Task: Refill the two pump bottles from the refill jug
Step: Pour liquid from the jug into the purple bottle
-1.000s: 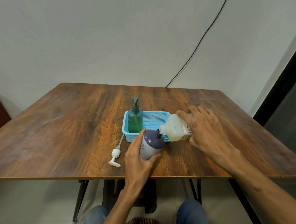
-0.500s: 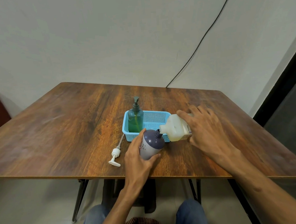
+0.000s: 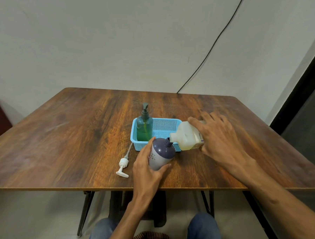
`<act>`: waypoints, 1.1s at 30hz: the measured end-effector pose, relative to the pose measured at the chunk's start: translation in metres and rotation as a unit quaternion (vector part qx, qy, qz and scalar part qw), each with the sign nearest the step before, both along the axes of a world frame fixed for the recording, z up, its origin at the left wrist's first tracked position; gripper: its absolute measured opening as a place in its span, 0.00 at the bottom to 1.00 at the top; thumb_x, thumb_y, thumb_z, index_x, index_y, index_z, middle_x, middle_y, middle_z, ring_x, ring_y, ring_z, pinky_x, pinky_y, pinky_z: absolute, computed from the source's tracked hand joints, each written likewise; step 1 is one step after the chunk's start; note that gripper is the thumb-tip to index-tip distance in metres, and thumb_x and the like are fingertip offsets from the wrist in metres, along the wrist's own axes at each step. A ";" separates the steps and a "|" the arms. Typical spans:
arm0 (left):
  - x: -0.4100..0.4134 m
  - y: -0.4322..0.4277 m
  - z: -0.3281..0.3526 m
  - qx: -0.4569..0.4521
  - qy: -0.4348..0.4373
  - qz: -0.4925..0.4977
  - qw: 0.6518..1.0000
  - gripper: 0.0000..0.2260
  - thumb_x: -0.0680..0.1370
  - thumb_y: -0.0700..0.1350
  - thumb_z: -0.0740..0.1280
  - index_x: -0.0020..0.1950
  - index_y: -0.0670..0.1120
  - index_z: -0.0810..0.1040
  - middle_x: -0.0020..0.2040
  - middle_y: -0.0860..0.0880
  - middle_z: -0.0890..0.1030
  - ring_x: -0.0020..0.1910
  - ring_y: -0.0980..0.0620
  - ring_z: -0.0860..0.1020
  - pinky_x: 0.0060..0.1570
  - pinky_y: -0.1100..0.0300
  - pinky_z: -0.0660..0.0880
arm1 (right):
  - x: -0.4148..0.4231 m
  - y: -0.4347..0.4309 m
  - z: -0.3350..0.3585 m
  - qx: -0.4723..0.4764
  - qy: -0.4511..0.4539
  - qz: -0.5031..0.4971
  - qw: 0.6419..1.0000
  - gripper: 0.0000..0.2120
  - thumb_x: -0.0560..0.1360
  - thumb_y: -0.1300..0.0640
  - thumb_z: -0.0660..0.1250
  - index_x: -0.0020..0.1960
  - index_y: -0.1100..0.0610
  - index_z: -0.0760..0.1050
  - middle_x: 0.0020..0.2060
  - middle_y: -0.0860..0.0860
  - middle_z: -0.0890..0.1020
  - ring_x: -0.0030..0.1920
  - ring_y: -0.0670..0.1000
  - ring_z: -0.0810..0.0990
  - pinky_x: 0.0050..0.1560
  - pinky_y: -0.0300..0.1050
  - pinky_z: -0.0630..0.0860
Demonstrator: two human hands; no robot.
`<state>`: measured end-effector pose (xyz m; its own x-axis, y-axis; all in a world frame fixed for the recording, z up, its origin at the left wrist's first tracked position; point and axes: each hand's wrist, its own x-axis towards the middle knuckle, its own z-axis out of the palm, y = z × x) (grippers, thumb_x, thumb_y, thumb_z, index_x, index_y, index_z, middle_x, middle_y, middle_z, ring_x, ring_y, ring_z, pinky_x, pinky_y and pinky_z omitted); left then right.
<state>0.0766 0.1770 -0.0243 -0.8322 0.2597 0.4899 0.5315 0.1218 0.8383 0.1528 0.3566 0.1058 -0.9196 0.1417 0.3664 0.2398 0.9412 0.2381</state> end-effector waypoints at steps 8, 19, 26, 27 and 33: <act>-0.001 0.000 -0.002 -0.008 0.001 0.003 1.000 0.42 0.65 0.49 0.82 0.76 0.51 0.68 0.69 0.56 0.75 0.66 0.64 0.73 0.64 0.67 0.72 | -0.001 0.002 -0.003 0.007 0.005 -0.003 1.000 0.43 0.63 0.50 0.82 0.73 0.49 0.68 0.63 0.57 0.76 0.63 0.59 0.73 0.65 0.59 0.70; -0.001 0.001 -0.003 -0.008 0.002 0.002 1.000 0.42 0.65 0.50 0.82 0.76 0.51 0.67 0.69 0.56 0.75 0.67 0.64 0.73 0.64 0.66 0.72 | -0.001 0.003 -0.003 0.009 0.004 0.002 1.000 0.42 0.64 0.51 0.82 0.74 0.49 0.67 0.64 0.57 0.75 0.64 0.60 0.73 0.65 0.59 0.69; -0.001 0.000 -0.003 -0.007 0.004 0.007 1.000 0.42 0.65 0.49 0.82 0.76 0.49 0.68 0.70 0.54 0.75 0.67 0.63 0.73 0.65 0.64 0.73 | -0.002 0.006 -0.007 0.019 0.035 0.019 0.999 0.43 0.57 0.52 0.85 0.69 0.51 0.72 0.56 0.57 0.78 0.55 0.59 0.76 0.57 0.59 0.74; -0.001 0.000 -0.003 -0.006 0.003 0.007 1.000 0.42 0.65 0.48 0.82 0.76 0.49 0.68 0.70 0.54 0.75 0.67 0.63 0.73 0.65 0.63 0.73 | -0.002 0.006 -0.008 0.020 0.038 0.021 0.999 0.43 0.56 0.52 0.85 0.68 0.51 0.72 0.56 0.57 0.79 0.55 0.59 0.76 0.56 0.59 0.74; -0.001 0.000 -0.002 -0.004 0.003 0.004 1.000 0.41 0.65 0.49 0.82 0.76 0.50 0.68 0.69 0.55 0.75 0.67 0.63 0.73 0.65 0.64 0.73 | -0.001 0.004 -0.005 0.015 0.024 0.017 0.999 0.42 0.61 0.52 0.83 0.71 0.50 0.69 0.60 0.57 0.77 0.60 0.59 0.74 0.61 0.59 0.71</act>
